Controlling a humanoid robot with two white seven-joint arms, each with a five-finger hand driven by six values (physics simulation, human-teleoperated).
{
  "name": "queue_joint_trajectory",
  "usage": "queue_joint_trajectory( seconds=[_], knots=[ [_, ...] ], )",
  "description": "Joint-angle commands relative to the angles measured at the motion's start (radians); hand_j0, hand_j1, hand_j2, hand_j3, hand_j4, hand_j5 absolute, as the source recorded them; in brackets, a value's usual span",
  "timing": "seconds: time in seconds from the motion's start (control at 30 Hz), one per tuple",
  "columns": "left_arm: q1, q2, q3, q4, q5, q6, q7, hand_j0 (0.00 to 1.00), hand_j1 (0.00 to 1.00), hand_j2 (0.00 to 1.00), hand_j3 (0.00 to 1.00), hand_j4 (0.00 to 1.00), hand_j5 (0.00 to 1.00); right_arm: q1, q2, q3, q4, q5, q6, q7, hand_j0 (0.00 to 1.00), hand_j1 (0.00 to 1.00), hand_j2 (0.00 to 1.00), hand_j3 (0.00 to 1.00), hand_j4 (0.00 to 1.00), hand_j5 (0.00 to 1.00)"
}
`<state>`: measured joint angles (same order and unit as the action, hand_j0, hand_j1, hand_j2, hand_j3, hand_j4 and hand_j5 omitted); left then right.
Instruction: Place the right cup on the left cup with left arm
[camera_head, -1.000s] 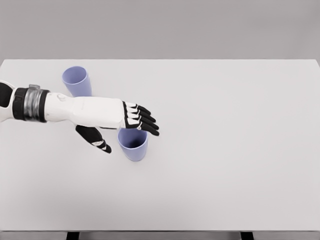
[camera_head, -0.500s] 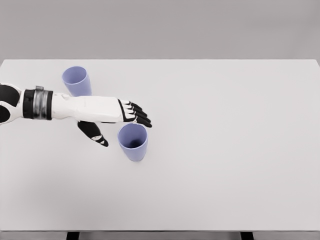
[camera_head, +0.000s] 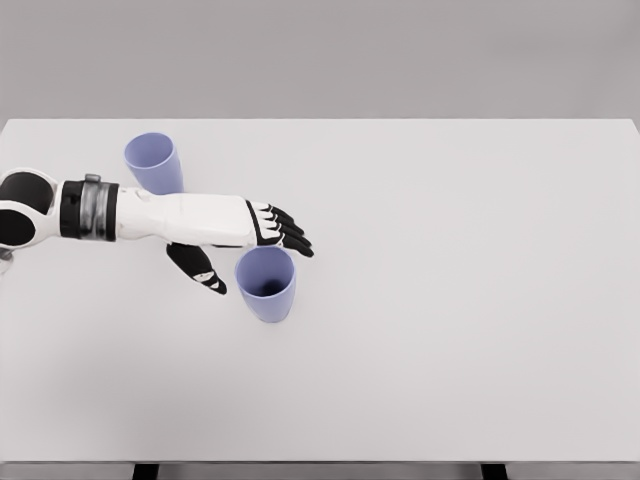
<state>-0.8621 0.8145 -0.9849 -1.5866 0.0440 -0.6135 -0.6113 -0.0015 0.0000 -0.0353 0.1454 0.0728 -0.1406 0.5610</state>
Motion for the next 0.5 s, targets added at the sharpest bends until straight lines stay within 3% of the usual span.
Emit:
queue_joint_trajectory(
  seconds=[0.0, 0.13, 0.3, 0.47],
  knots=[
    [0.000, 0.002, 0.003, 0.002, -0.009, 0.003, 0.000, 1.00, 1.00, 1.00, 1.00, 1.00, 1.00, 0.000, 0.000, 0.000, 0.000, 0.001, -0.001, 0.000, 1.00, 1.00, 1.00, 1.00, 1.00, 1.00],
    [0.023, -0.002, 0.074, 0.000, -0.073, 0.003, 0.000, 1.00, 1.00, 1.00, 1.00, 1.00, 1.00, -0.002, 0.000, 0.000, 0.000, 0.001, -0.001, 0.002, 1.00, 1.00, 1.00, 1.00, 1.00, 1.00],
    [0.026, -0.023, 0.074, -0.001, -0.099, 0.003, 0.000, 1.00, 1.00, 1.00, 1.00, 1.00, 1.00, 0.000, 0.000, 0.000, 0.000, 0.002, -0.001, 0.000, 1.00, 1.00, 1.00, 1.00, 1.00, 1.00],
    [0.069, -0.031, 0.075, -0.001, -0.101, 0.003, 0.000, 1.00, 1.00, 1.00, 1.00, 1.00, 1.00, 0.000, 0.000, 0.000, 0.000, 0.001, -0.001, 0.000, 1.00, 1.00, 1.00, 1.00, 1.00, 1.00]
  ],
)
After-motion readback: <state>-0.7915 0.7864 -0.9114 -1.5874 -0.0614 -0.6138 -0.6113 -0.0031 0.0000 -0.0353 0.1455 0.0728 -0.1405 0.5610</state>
